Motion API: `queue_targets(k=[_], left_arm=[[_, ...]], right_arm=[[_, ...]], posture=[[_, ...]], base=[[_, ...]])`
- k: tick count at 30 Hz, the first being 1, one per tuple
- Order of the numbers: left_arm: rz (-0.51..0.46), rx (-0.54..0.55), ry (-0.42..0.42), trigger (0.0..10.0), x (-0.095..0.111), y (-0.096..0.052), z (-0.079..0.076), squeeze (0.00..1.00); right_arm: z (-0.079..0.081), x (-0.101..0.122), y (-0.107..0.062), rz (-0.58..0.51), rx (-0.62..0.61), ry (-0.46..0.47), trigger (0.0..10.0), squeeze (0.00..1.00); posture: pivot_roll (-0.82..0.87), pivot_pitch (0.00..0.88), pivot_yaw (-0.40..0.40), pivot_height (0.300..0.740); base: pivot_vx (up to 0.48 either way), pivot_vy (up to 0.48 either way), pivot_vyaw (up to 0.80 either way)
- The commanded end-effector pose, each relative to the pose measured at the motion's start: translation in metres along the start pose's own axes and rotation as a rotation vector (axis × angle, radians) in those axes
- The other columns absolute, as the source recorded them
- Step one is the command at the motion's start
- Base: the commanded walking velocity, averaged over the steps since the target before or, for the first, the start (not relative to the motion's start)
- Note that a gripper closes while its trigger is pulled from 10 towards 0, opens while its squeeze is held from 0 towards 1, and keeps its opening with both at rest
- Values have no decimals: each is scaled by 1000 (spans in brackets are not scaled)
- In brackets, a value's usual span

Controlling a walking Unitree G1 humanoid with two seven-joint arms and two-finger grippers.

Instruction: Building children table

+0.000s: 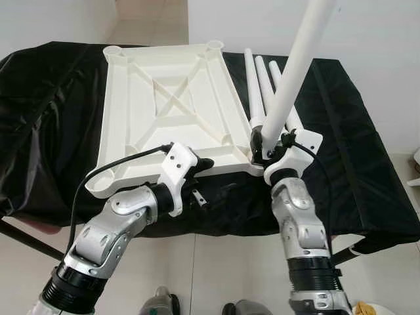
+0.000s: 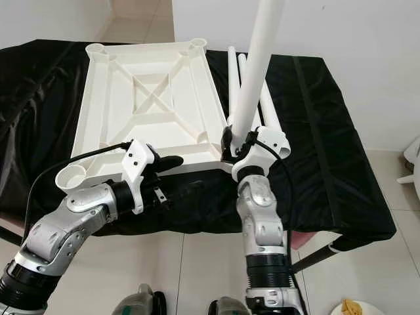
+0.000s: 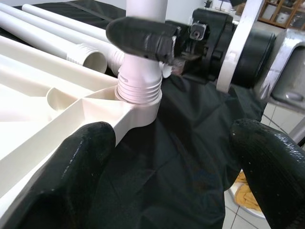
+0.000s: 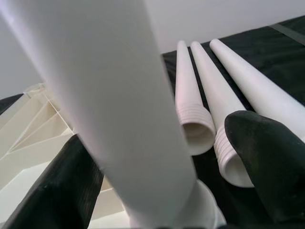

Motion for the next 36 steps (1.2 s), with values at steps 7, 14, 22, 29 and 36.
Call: queue_targets(k=[7, 14, 22, 29, 36], left_arm=[[2, -39, 15, 10000, 2, 1, -4, 0], [-4, -30, 16, 10000, 3, 1, -4, 0], [-4, -25, 18, 10000, 3, 0, -4, 0], [-2, -25, 21, 10000, 4, -1, -3, 0], [0, -26, 21, 10000, 3, -1, -4, 0]], right_arm=[[-21, 19, 12, -55, 193, -46, 10000, 0], [-22, 16, 17, -46, 221, -27, 10000, 0], [7, 8, 6, -34, 446, -159, 10000, 0], [8, 4, 6, -35, 505, -228, 10000, 0], [-20, 14, 21, -58, 274, -49, 10000, 0]], posture=[[-20, 88, 1, 740], [-8, 81, -5, 740], [0, 78, -2, 740], [2, 76, -1, 740], [4, 73, 0, 740]], base=[[0, 0, 0], [0, 0, 0], [0, 0, 0], [0, 0, 0], [0, 0, 0]])
Point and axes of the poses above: a point about 5 cm out from each wrist's last joint towards the gripper, its own y axis pointing out of the wrist towards the gripper, its own x axis along the axis of the wrist's last joint, z = x × y, the point moved 2 cm from there along y, pointing out of the wrist towards the gripper, and after that the axes turned 9 degrees about -y, right-handed, at the moved point
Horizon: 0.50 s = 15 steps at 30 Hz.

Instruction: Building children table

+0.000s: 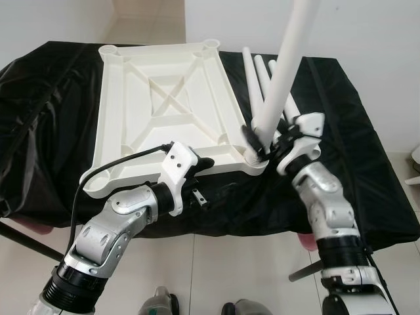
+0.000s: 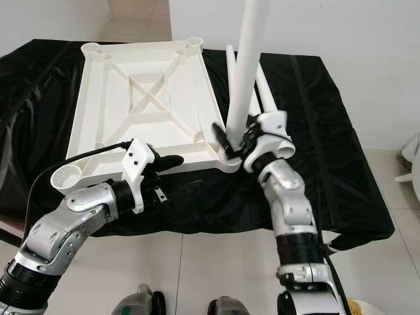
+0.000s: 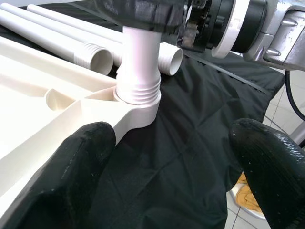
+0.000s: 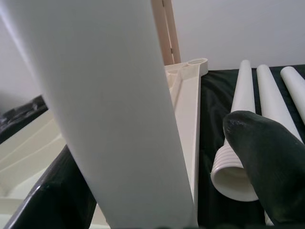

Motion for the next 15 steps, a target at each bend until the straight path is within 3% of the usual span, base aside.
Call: queue_targets(k=[1, 6, 9, 15], left_arm=[[1, -26, 17, 10000, 2, -1, -4, 0], [1, -28, 18, 10000, 2, -1, -4, 0], [3, -31, 20, 10000, 2, -1, -4, 0], [3, -32, 19, 10000, 2, -1, -4, 0]], right_arm=[[-1, -4, -1, 12, -14, 24, 10000, 0], [1, -4, -1, 4, 2, 19, 10000, 0], [13, -10, -4, 21, 88, 6, 10000, 0], [8, -12, -3, 31, 46, 36, 10000, 0]], posture=[[4, 73, 0, 740], [5, 70, 2, 740], [5, 68, 3, 740], [5, 63, 2, 740]], base=[[0, 0, 0], [0, 0, 0], [0, 0, 0], [0, 0, 0]])
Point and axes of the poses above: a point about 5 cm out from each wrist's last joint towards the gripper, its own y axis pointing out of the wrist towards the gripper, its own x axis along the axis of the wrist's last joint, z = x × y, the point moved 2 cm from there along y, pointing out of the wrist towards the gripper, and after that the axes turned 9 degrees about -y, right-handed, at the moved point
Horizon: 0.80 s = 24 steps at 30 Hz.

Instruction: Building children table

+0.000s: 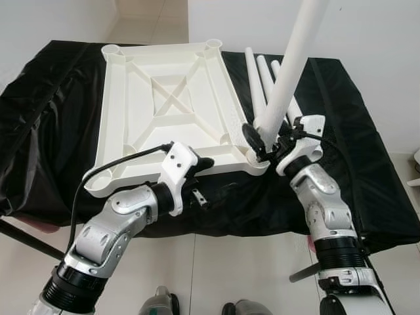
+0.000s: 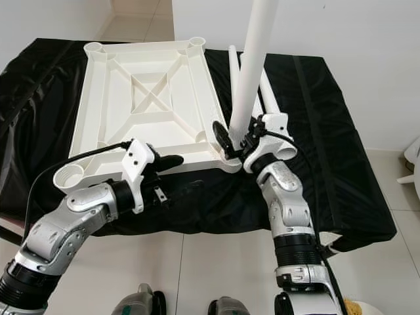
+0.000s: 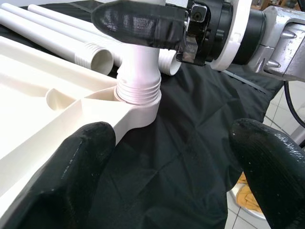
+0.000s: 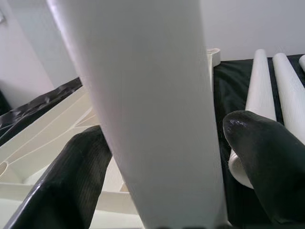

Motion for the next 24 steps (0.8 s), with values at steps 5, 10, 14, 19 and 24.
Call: queue_targets(k=[5, 10, 14, 19, 24], left_arm=[[3, -36, 19, 10000, 2, 0, -5, 0], [2, -37, 20, 10000, 3, 0, -5, 0], [4, -41, 18, 10000, 2, 0, -6, 0], [1, -41, 19, 10000, 3, 1, -5, 0], [2, -40, 20, 10000, 3, 1, -5, 0]], right_arm=[[11, -9, -4, 36, 66, -75, 10000, 0], [-5, -9, -3, 34, -27, -19, 10000, 0], [12, -11, -6, 39, 98, -64, 10000, 0], [20, -14, -9, 53, 167, -70, 10000, 0], [21, -15, -10, 56, 180, -82, 10000, 0]], posture=[[3, 60, 2, 740], [1, 61, 4, 740], [-2, 61, 5, 740], [-3, 63, 7, 740], [-3, 65, 7, 740]], base=[[0, 0, 0], [0, 0, 0], [0, 0, 0], [0, 0, 0], [0, 0, 0]])
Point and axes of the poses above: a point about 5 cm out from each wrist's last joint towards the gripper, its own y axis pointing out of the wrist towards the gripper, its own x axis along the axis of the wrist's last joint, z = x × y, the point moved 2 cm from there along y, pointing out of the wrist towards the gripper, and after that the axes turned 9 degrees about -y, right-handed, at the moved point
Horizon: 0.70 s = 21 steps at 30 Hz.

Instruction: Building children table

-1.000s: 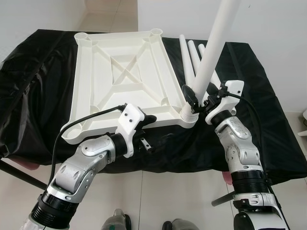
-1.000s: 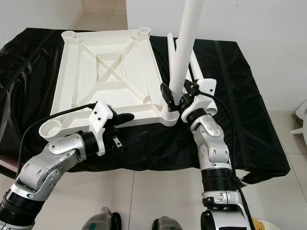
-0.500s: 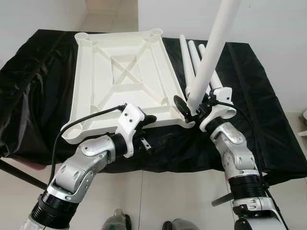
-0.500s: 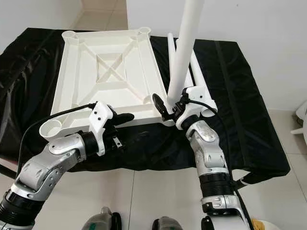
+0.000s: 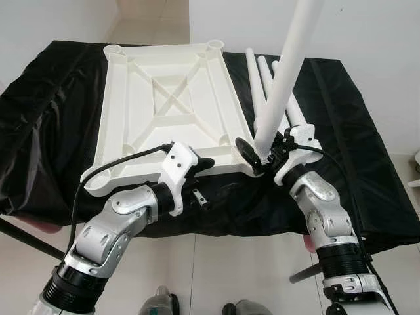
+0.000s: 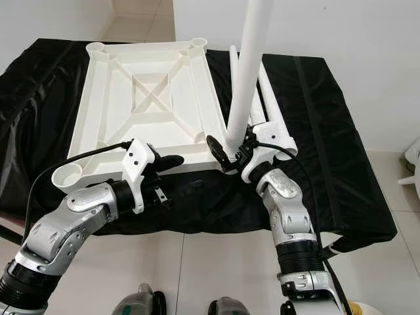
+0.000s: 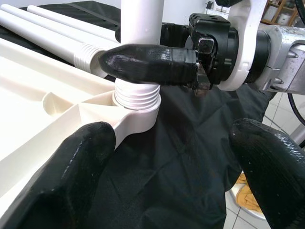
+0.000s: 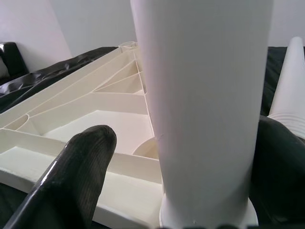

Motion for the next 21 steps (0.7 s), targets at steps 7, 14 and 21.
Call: queue_targets(k=[7, 14, 21], left_arm=[[2, -42, 20, 10000, 3, 1, -5, 0], [4, -50, 19, 10000, 3, 2, -7, 0], [1, -53, 19, 10000, 3, 3, -7, 0]], right_arm=[[-7, -1, 0, 4, -37, 0, 10000, 0], [-12, -3, -1, 9, -49, -6, 10000, 0], [-20, -4, 1, 5, -82, -4, 10000, 0]], posture=[[-3, 71, 7, 740], [-9, 77, 10, 740], [-9, 77, 10, 740]], base=[[0, 0, 0], [0, 0, 0], [0, 0, 0]])
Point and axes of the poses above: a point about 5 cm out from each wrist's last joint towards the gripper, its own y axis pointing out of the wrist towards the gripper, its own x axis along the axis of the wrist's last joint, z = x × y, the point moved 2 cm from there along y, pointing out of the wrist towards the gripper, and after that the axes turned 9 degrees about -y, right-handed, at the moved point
